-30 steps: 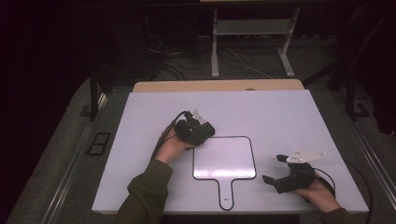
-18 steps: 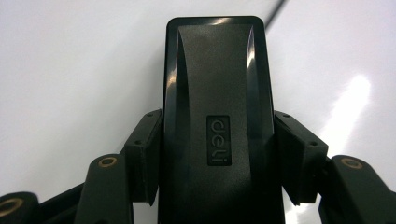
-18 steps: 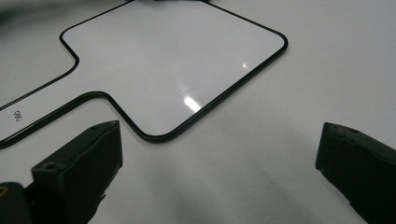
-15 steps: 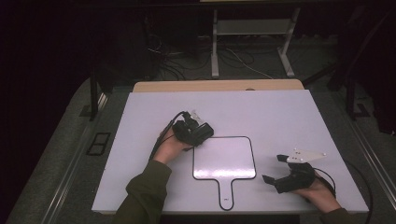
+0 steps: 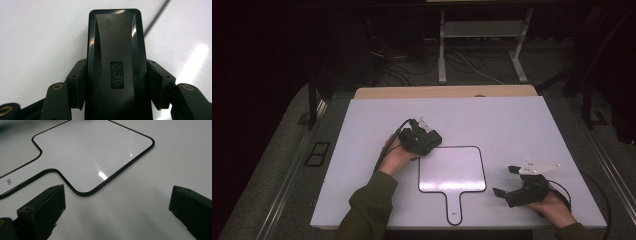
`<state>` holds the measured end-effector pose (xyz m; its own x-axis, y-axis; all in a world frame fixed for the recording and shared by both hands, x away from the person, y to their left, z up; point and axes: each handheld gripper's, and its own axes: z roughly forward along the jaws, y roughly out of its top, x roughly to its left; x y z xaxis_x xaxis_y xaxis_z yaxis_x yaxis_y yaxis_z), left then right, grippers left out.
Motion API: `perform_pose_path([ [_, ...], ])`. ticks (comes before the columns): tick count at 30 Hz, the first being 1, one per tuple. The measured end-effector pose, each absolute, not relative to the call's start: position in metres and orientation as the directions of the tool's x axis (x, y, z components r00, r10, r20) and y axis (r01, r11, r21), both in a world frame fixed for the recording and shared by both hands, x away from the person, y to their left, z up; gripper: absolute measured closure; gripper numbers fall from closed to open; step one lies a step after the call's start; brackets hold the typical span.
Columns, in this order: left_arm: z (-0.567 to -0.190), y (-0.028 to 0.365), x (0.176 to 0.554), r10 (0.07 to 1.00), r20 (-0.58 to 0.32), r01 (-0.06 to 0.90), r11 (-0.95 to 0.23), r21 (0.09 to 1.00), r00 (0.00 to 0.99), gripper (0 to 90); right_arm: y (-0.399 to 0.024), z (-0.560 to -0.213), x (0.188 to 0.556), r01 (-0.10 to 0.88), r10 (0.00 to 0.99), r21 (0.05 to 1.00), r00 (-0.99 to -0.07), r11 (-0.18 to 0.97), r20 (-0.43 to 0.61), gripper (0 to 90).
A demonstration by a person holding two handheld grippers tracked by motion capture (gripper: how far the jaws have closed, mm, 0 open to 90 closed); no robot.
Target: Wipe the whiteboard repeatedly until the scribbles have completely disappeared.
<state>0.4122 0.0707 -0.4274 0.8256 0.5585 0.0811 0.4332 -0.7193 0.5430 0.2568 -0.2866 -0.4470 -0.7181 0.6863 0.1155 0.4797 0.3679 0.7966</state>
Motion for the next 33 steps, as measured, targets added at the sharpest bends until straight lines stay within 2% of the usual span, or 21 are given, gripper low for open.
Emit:
perform_pose_path([
  [2, -0.426, 0.067, 0.408, 0.539, 0.100, 0.413, -0.740, 0.531, 0.837, 39.2, -0.286, -0.447, 0.257, 0.479, 0.686, 0.797, -0.719, 0.368, 0.116, 0.0],
  [8, -0.426, 0.057, 0.396, 0.483, 0.075, 0.377, -0.763, 0.526, 0.873, 39.2, -0.286, -0.447, 0.257, 0.478, 0.685, 0.797, -0.720, 0.369, 0.115, 0.0],
  [14, -0.427, 0.076, 0.409, 0.558, 0.069, 0.441, -0.719, 0.537, 0.827, 39.2, -0.287, -0.447, 0.256, 0.478, 0.687, 0.798, -0.717, 0.366, 0.114, 0.0],
  [18, -0.426, 0.072, 0.403, 0.540, 0.103, 0.418, -0.746, 0.519, 0.835, 39.3, -0.287, -0.447, 0.257, 0.479, 0.687, 0.798, -0.718, 0.366, 0.115, 0.0],
  [24, -0.425, 0.067, 0.396, 0.488, 0.066, 0.390, -0.764, 0.514, 0.870, 39.2, -0.287, -0.447, 0.257, 0.479, 0.687, 0.797, -0.718, 0.368, 0.115, 0.0],
  [30, -0.427, 0.075, 0.412, 0.559, 0.067, 0.444, -0.721, 0.531, 0.827, 39.3, -0.287, -0.447, 0.257, 0.478, 0.686, 0.797, -0.719, 0.369, 0.113, 0.0],
  [33, -0.425, 0.071, 0.411, 0.542, 0.092, 0.426, -0.745, 0.514, 0.836, 39.2, -0.287, -0.447, 0.257, 0.481, 0.687, 0.796, -0.717, 0.368, 0.116, 0.0],
])
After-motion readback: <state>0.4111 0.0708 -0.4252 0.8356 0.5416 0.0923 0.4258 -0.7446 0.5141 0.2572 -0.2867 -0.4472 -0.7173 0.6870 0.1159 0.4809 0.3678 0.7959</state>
